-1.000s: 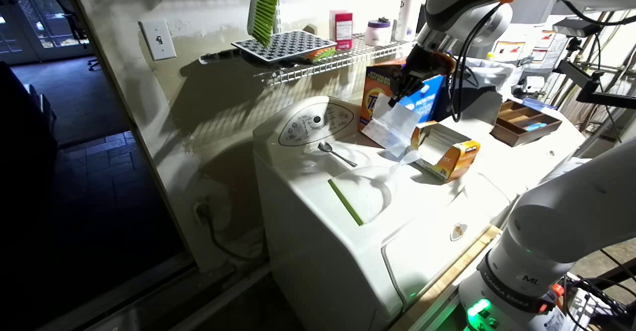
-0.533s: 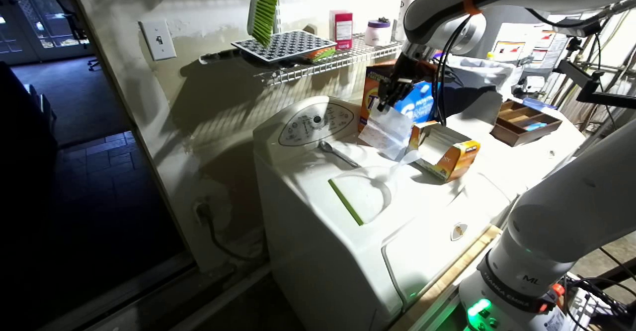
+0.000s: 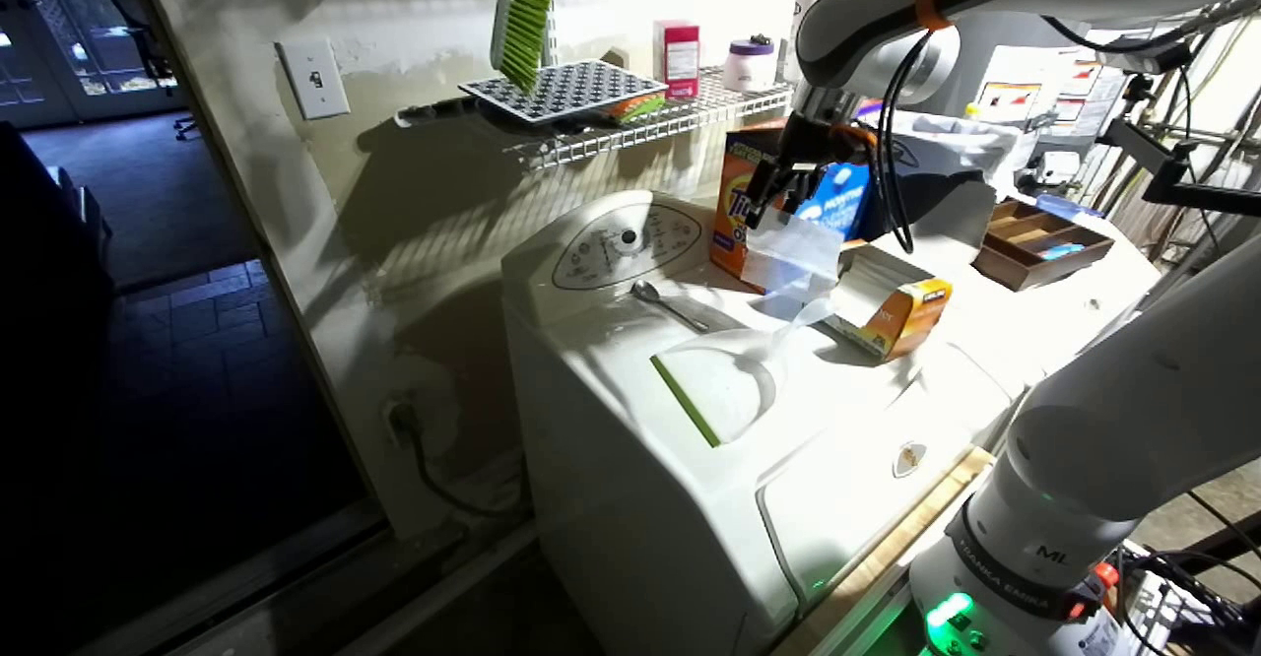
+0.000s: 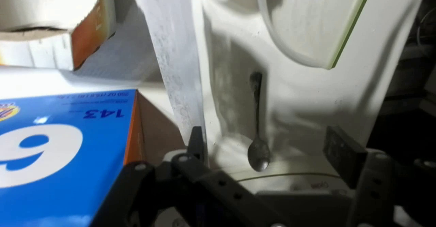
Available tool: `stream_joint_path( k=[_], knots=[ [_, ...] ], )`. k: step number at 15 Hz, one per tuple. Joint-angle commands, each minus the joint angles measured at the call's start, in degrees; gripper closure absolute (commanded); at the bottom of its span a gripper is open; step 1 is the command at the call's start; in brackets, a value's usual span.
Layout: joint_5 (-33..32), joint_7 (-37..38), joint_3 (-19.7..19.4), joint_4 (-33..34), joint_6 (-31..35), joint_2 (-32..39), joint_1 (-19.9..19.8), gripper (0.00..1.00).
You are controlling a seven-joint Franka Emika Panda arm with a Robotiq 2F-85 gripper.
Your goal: Remove one paper from the orange box.
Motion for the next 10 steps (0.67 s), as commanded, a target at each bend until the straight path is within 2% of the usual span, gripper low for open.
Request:
stream_joint_path(
  k=[1,2,3,4,5,6,7,8,9,10],
  knots=[
    [-2.7,4.4,2.1,1.5,-1.5,1.0,-2.1,0.0],
    [-1.3,0.3,1.1,3.3,-8.7,1.5,-0.9,0.0],
    [-5.8,6.2,3.2,1.2,1.3,0.6,-2.8,0.0],
    [-3.6,0.9,1.9,3.2,-9.4,1.3,-0.9,0.0],
    [-8.6,8.1,4.1,1.2,1.8,0.7,-3.3,0.0],
    [-8.0,5.9,3.7,2.5,-4.3,1.7,-2.2,0.0],
    [-12.5,10.4,5.3,0.8,3.6,1.0,-3.7,0.0],
    [-11.8,6.7,4.9,1.5,-3.2,1.5,-2.3,0.0],
    [-12.9,7.6,5.3,1.6,-2.3,1.7,-2.4,0.0],
    [-10.2,3.0,4.4,2.1,-6.2,1.6,-1.1,0.0]
  ],
)
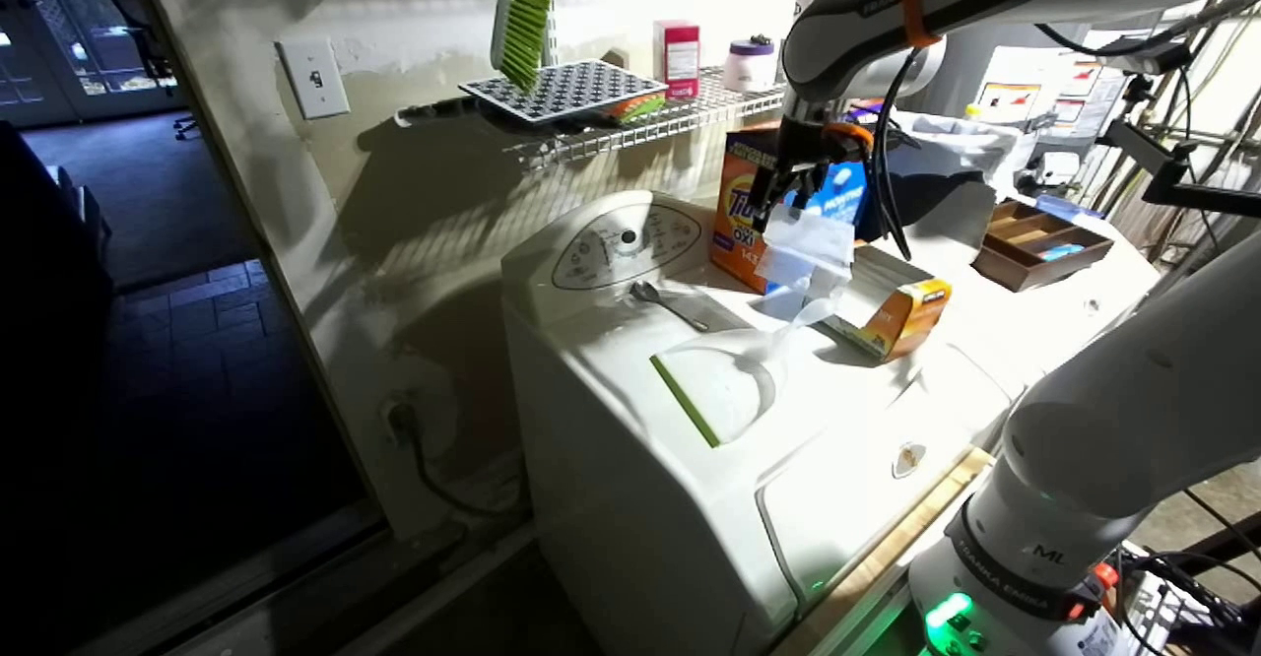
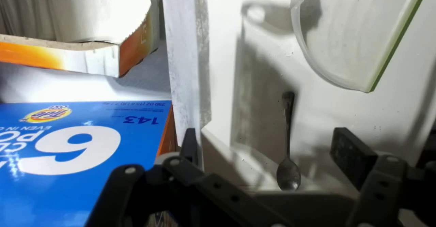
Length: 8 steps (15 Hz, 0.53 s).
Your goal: Remove one paper from the orange box.
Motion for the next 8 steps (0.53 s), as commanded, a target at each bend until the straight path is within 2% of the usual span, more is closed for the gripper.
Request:
stream_joint_path(
  k=[1,2,3,4,5,6,7,8],
  knots=[
    [-4.3,3.5,2.1,-0.1,1.9,0.7,-1.1,0.0],
    [-1.8,-1.7,1.3,0.7,-4.0,0.7,0.5,0.0],
    [0.9,-5.4,0.4,1.4,-6.7,0.8,1.6,0.0],
    [-4.7,1.5,2.2,0.2,-0.6,0.8,-0.5,0.0],
    [-1.6,-4.6,1.2,1.1,-6.8,0.8,1.2,0.0],
    [-0.6,-5.0,1.1,1.4,-6.8,0.9,1.4,0.0],
    [-7.1,2.2,2.9,-0.3,2.0,0.4,-0.8,0.0],
    [-8.7,3.3,3.3,-0.7,4.2,0.4,-0.9,0.0]
  ],
)
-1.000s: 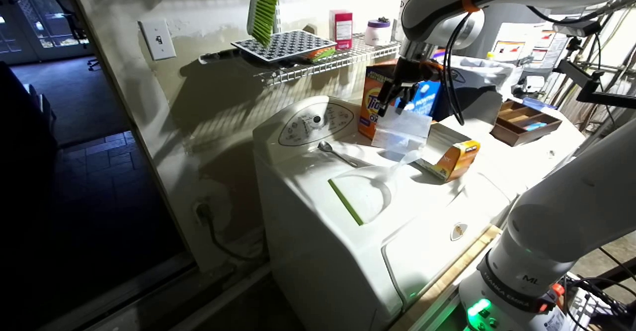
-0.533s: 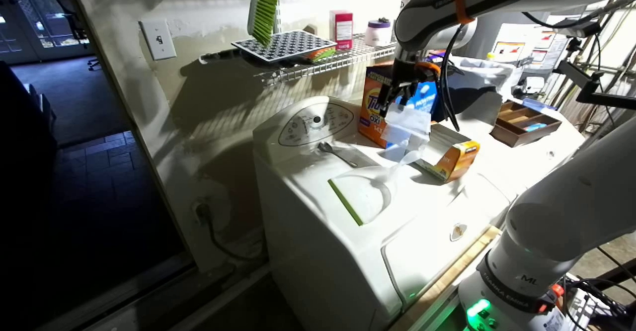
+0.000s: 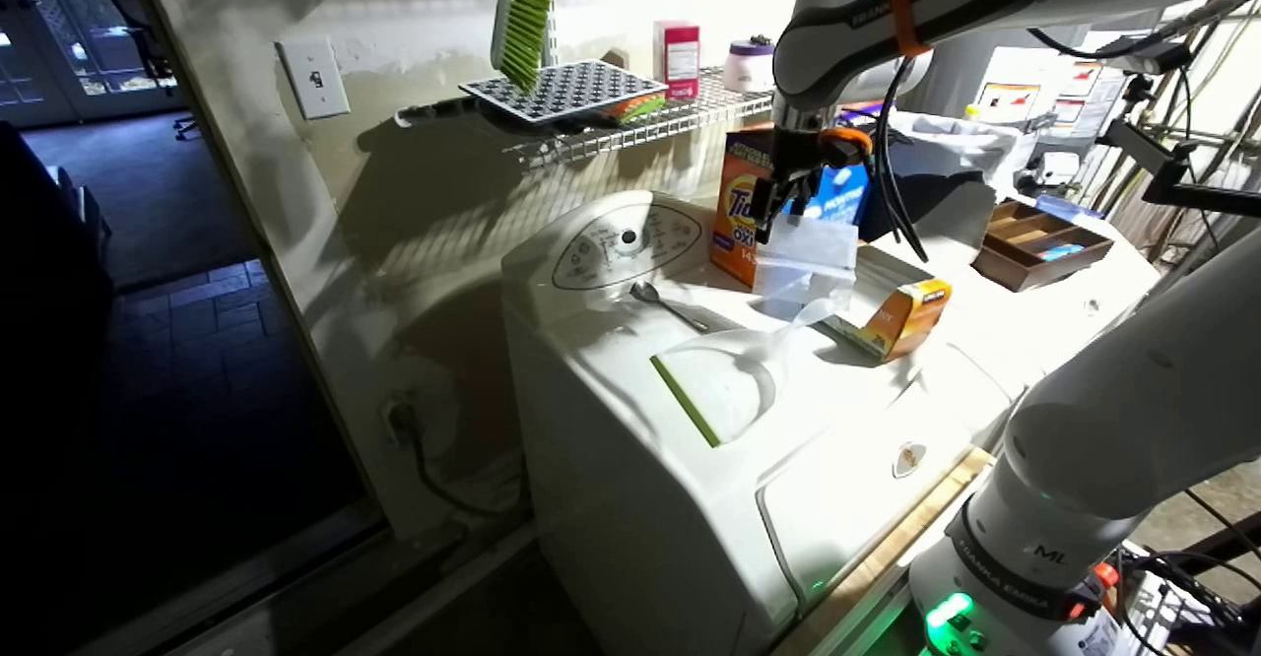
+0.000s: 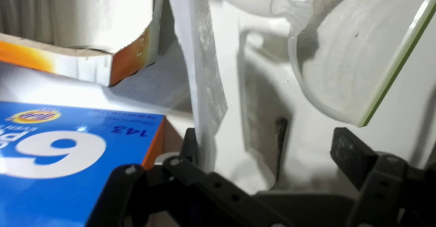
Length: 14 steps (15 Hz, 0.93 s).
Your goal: Remove one paper from the orange box.
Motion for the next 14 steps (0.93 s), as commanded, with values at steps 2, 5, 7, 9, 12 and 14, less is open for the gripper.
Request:
stream_joint_path(
  k=[2,5,7,9,12,14],
  knots=[
    [-11.4,7.7,3.3,-2.6,12.4,-0.8,-2.2,0.0],
    [-10.7,5.6,3.1,-3.0,11.5,-0.9,-0.5,0.0],
    [-16.2,13.5,5.0,-4.6,16.2,-0.9,-2.9,0.0],
    [-14.2,12.6,5.0,-4.8,12.9,-0.9,-1.5,0.0],
    [-19.8,16.6,6.5,-6.3,17.4,-1.2,-2.7,0.0],
    [-28.4,23.9,8.6,-6.7,22.4,-1.2,-5.4,0.0]
  ],
)
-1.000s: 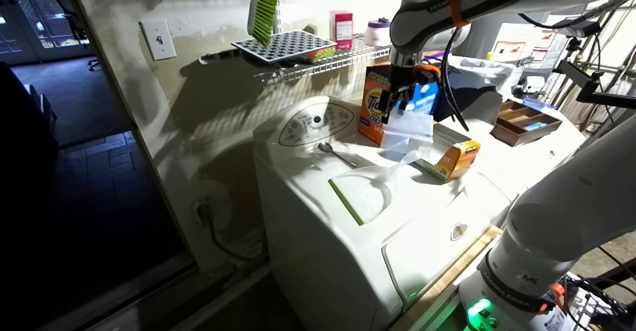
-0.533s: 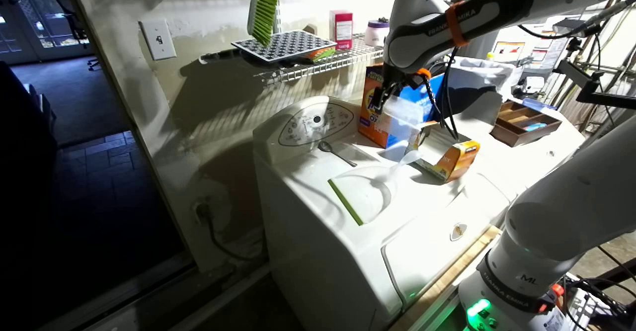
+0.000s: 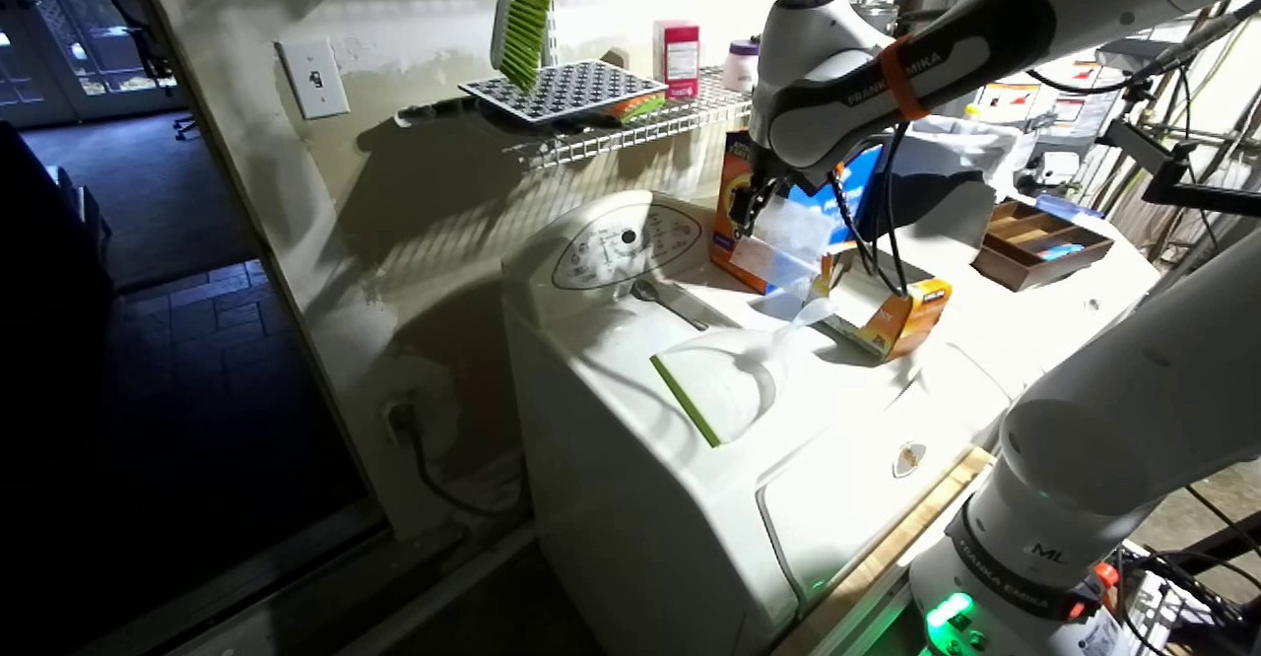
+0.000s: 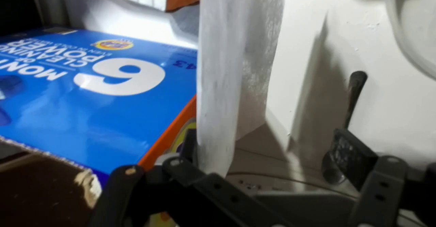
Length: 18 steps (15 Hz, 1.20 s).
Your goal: Remove one paper from the orange box.
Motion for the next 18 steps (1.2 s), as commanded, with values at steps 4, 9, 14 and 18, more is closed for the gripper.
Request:
stream_joint_path(
  k=[4,9,14,18],
  knots=[
    [-26.5,20.8,6.2,-3.1,11.5,-2.1,-6.9,0.0],
    [-35.5,28.5,5.3,-4.1,9.9,-2.6,-4.6,0.0],
    [-8.9,3.2,-3.6,-5.9,10.2,-0.7,4.5,0.0],
    [9.0,-14.4,-12.0,-3.9,1.8,-1.6,12.2,0.0]
  ],
)
